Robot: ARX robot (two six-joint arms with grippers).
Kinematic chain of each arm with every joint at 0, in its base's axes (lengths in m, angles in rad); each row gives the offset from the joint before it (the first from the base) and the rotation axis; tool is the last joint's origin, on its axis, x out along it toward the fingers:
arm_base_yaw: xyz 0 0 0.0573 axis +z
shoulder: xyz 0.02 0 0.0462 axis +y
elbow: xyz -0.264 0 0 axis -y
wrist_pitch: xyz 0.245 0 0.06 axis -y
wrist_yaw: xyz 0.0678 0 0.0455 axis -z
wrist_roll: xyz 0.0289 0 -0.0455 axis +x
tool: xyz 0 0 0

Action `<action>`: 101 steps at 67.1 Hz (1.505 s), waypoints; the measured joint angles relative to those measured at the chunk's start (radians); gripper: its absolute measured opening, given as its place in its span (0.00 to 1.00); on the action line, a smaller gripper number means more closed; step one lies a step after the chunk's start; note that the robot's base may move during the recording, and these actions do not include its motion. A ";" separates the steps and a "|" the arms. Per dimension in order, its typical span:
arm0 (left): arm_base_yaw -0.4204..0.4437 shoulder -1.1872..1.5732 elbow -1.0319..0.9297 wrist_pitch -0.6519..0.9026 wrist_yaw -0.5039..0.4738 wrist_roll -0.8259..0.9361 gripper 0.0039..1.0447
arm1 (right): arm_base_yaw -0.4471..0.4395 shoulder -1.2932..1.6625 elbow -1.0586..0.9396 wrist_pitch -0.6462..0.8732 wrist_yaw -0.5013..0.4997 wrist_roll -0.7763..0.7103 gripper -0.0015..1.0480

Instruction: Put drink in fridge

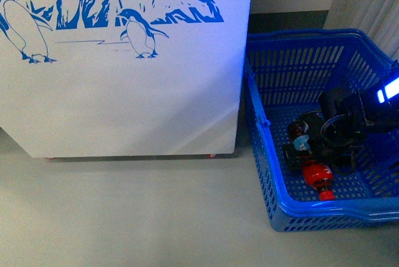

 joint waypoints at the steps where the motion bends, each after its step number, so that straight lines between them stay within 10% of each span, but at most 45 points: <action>1: 0.000 0.000 0.000 0.000 0.000 0.000 0.92 | 0.000 0.004 0.002 0.006 0.001 -0.002 0.93; 9: 0.000 0.000 0.000 0.000 0.000 0.000 0.92 | 0.002 0.018 0.018 0.004 0.001 -0.005 0.92; 38: 0.000 0.000 0.000 0.000 0.000 0.000 0.92 | 0.003 0.031 0.023 0.055 0.061 -0.046 0.42; 101: 0.000 0.000 0.000 0.000 0.000 0.000 0.92 | 0.006 -0.742 -0.662 0.562 0.038 -0.095 0.38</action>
